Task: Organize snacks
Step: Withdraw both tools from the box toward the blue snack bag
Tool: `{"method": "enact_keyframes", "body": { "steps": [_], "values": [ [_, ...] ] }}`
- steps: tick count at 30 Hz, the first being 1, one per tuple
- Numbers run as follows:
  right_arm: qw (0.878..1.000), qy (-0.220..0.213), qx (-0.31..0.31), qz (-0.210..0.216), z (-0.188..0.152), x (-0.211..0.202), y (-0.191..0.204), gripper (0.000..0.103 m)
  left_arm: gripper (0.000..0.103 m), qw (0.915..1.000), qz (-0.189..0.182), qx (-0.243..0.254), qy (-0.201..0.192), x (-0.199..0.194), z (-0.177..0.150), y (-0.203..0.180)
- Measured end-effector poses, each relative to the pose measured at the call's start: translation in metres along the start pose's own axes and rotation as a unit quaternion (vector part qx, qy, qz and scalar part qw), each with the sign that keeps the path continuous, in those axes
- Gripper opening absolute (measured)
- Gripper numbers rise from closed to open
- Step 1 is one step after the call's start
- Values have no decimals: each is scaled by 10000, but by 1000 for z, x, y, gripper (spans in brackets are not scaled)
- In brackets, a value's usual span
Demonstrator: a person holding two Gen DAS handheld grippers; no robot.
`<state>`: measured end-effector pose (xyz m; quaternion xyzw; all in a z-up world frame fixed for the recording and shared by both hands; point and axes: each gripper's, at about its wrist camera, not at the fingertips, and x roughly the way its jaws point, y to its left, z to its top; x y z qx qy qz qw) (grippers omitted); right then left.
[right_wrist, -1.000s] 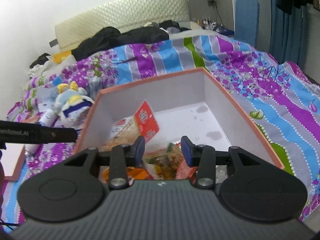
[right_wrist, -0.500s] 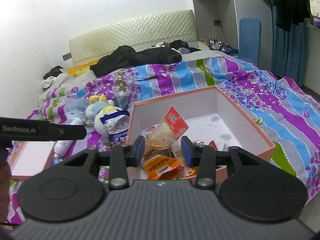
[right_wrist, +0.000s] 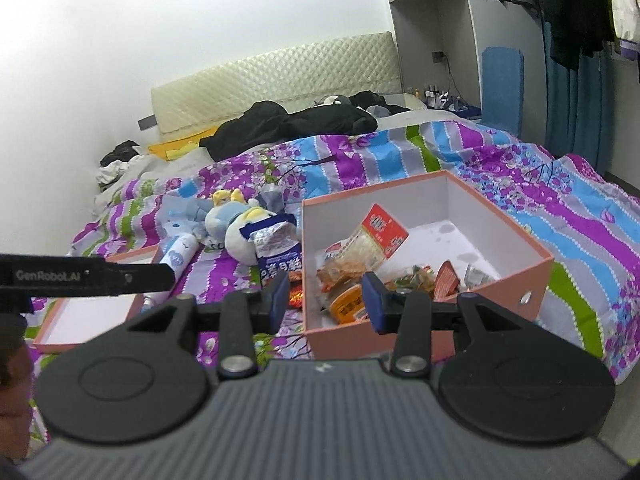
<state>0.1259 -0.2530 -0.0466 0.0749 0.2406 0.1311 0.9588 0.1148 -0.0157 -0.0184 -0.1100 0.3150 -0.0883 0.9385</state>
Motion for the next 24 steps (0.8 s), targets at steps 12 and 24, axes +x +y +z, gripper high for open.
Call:
{"method": "enact_keyframes", "body": {
  "steps": [12, 24],
  "values": [
    [9998, 166, -38, 110, -36, -11, 31, 43, 64, 9991, 419, -18, 26, -31, -32, 21],
    [9984, 467, -237, 222, -72, 5, 72, 43, 67, 9975, 618, -287, 201, -38, -58, 63]
  ]
}}
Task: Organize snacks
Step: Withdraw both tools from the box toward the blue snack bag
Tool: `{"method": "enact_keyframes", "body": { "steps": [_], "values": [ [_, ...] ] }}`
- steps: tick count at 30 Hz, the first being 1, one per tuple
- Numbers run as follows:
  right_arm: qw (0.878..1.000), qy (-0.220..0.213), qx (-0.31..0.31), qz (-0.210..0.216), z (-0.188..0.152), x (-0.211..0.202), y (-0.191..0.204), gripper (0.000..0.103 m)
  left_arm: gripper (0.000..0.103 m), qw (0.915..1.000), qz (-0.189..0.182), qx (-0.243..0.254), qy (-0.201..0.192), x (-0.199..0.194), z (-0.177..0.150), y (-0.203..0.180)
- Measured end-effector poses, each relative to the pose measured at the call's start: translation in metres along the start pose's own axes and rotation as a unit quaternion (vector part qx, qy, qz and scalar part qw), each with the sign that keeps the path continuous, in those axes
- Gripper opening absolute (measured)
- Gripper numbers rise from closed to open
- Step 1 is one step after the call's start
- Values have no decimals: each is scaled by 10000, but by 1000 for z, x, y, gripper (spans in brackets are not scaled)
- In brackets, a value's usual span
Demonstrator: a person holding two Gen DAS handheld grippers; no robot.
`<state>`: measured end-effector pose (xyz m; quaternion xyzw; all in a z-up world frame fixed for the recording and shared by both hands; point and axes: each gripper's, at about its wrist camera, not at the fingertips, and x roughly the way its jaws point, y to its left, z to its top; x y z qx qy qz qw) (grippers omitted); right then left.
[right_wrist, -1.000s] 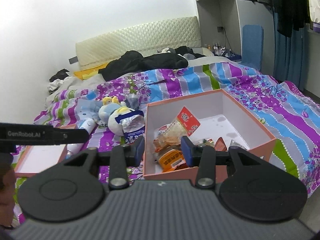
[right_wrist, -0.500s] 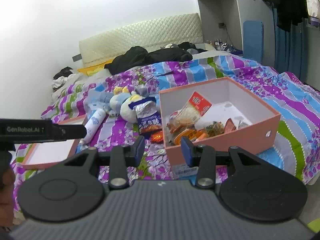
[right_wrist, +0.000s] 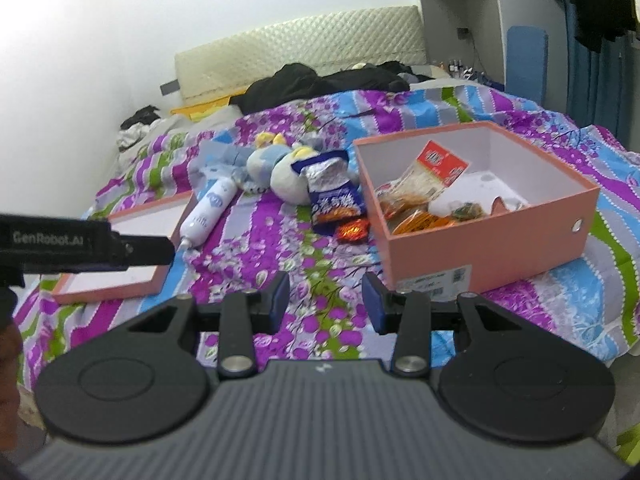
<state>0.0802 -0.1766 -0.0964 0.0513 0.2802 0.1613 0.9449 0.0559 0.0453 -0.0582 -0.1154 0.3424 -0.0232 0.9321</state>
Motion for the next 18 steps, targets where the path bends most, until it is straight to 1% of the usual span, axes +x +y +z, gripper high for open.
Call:
{"method": "enact_keyframes", "body": {
  "steps": [5, 8, 9, 11, 14, 16, 18],
  "values": [
    [9996, 204, -201, -33, -12, 16, 14, 43, 71, 9998, -3, -155, 139, 15, -9, 20],
    [9989, 179, -417, -130, -14, 28, 24, 43, 72, 9993, -26, -298, 210, 31, -10, 35],
    [9986, 143, -489, -175, -14, 32, 27, 45, 72, 9992, -50, -338, 214, 36, -9, 39],
    [9975, 53, -649, -264, -13, 44, 31, 55, 72, 9989, -124, -401, 199, 50, -5, 50],
    [9959, 11, -831, -351, -10, 69, 35, 55, 72, 9990, -194, -364, 153, 74, 5, 59],
    [9936, -17, -1038, -444, -7, 88, 41, 55, 72, 9991, -212, -330, 151, 93, 14, 66],
    [9891, -65, -1343, -598, -6, 108, 47, 54, 74, 9995, -151, -248, 132, 115, 23, 71]
  ]
}}
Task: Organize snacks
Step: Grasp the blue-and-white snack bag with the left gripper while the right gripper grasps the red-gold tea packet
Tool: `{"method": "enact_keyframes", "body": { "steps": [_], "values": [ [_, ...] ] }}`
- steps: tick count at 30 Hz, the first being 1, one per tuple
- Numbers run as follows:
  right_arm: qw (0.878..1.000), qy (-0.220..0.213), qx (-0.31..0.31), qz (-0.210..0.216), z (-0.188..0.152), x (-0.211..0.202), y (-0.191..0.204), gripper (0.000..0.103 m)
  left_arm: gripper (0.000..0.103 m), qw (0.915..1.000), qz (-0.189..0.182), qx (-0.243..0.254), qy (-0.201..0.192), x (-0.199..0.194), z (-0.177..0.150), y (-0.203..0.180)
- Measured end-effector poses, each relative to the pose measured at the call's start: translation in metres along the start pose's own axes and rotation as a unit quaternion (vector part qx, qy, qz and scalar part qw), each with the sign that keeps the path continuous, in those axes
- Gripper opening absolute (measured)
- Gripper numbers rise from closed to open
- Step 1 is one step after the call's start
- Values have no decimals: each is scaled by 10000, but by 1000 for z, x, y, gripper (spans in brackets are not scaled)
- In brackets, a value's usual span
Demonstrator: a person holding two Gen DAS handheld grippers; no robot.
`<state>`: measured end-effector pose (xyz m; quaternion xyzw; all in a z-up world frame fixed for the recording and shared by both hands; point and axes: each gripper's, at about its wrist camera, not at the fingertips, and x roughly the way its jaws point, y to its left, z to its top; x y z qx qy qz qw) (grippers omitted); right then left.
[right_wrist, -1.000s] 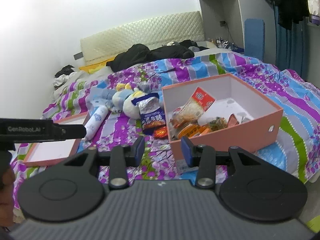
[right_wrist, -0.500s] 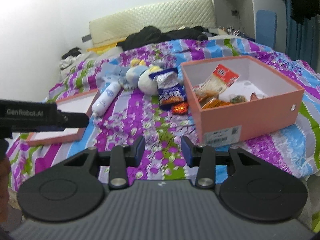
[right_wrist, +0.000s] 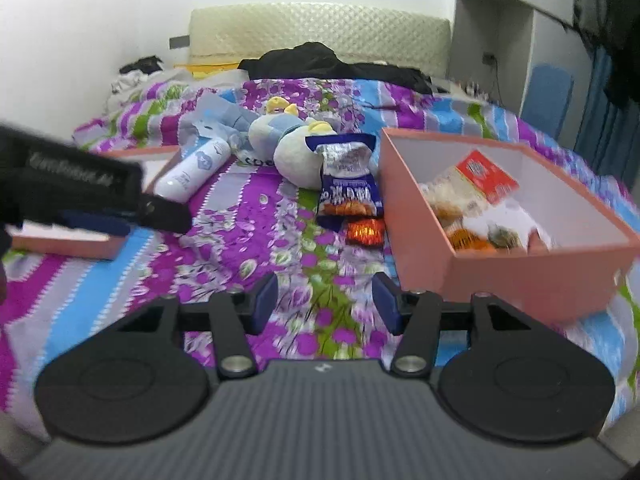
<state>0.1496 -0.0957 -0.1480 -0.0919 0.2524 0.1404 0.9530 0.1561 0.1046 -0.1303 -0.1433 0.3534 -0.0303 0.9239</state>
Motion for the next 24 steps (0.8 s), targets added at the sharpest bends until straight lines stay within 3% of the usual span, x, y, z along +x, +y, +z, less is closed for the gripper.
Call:
{"method": "enact_keyframes", "body": {
  "steps": [10, 19, 24],
  "values": [
    [9945, 304, -835, -560, 4, 100, 12, 43, 77, 9994, -242, 217, 124, 124, 50, 16],
    [9804, 507, -1727, -803, 5, 166, 15, 32, 77, 9956, -895, 185, 188, 204, 85, 12],
    [9719, 481, -2123, -901, 6, 189, 18, 32, 76, 9911, -1171, 518, 358, 246, 106, -2]
  ]
}}
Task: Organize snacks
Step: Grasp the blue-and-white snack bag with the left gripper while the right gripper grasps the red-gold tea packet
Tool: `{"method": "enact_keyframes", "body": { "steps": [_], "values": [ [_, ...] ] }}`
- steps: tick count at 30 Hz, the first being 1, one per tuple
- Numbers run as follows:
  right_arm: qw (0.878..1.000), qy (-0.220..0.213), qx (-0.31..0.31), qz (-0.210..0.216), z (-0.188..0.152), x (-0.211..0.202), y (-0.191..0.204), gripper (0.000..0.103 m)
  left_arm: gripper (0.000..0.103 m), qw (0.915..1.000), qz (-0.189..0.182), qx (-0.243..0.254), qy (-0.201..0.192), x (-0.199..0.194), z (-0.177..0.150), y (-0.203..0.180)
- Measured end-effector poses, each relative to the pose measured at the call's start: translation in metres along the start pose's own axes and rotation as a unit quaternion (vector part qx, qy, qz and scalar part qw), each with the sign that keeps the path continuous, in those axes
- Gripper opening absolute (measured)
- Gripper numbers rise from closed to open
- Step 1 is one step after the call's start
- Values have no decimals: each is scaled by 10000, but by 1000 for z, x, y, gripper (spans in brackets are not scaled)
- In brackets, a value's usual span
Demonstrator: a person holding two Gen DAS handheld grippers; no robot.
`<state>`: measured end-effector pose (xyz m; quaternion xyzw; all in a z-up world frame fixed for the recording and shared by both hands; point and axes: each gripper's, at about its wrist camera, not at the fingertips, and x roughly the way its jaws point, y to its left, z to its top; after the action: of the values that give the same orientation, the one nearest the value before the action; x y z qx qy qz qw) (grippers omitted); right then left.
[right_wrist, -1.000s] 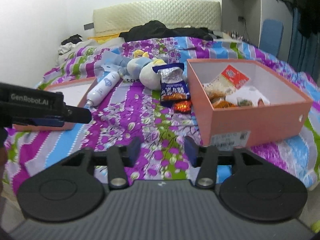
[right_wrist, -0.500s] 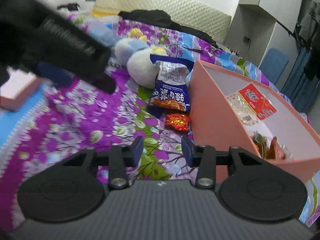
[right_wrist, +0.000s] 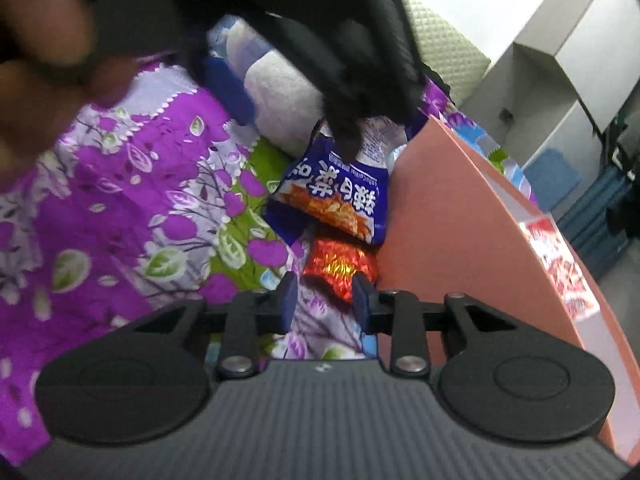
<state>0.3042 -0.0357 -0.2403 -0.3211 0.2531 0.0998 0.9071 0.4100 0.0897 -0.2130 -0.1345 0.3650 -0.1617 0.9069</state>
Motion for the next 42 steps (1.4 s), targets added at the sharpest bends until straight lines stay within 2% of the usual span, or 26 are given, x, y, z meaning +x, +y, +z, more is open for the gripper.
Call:
{"method": "enact_keyframes", "body": {
  "steps": [5, 7, 8, 11, 12, 14, 15, 17, 22, 28, 32, 37, 42],
  "values": [
    [9996, 6, -281, -79, -1, 14, 4, 32, 75, 9998, 6, 147, 133, 33, 9, -1],
    [9996, 9, -267, -8, -2, 18, 5, 25, 74, 9998, -30, 151, 159, 41, 8, 1],
    [9995, 2, -307, 36, -2, 19, 6, 20, 66, 9997, -40, 130, 200, 45, 7, 3],
    [9992, -53, -385, 98, -2, 17, 9, 17, 47, 9996, -114, 58, 254, 51, 3, 5],
    [9992, -67, -389, 113, -2, 16, 9, 16, 46, 9996, -120, 94, 244, 52, 3, 4],
    [9992, -80, -350, 155, -2, 12, 8, 14, 37, 9993, 16, 278, 240, 51, 3, 0],
    [9993, -93, -314, 160, -2, 8, 7, 6, 36, 9992, 34, 331, 240, 49, 4, -2],
    [9993, -145, -297, 165, -1, 1, 7, 4, 33, 9995, -62, 250, 179, 41, 5, -3],
    [9990, -225, -238, 311, 2, -29, 7, 3, 31, 9998, 35, 177, 131, 14, 7, -12],
    [9979, -357, -275, 464, -3, -72, 7, 3, 30, 9999, 115, 65, -2, -41, -3, -29],
    [9965, -412, -318, 656, -7, -102, 7, 3, 29, 9994, 351, 4, -29, -75, -15, -39],
    [9942, -518, -528, 779, -18, -140, 9, 3, 29, 9979, 559, -329, -45, -122, -39, -47],
    [9908, -546, -714, 1010, -36, -169, 8, 3, 29, 9916, 792, -1016, -121, -172, -80, -44]
  ]
}}
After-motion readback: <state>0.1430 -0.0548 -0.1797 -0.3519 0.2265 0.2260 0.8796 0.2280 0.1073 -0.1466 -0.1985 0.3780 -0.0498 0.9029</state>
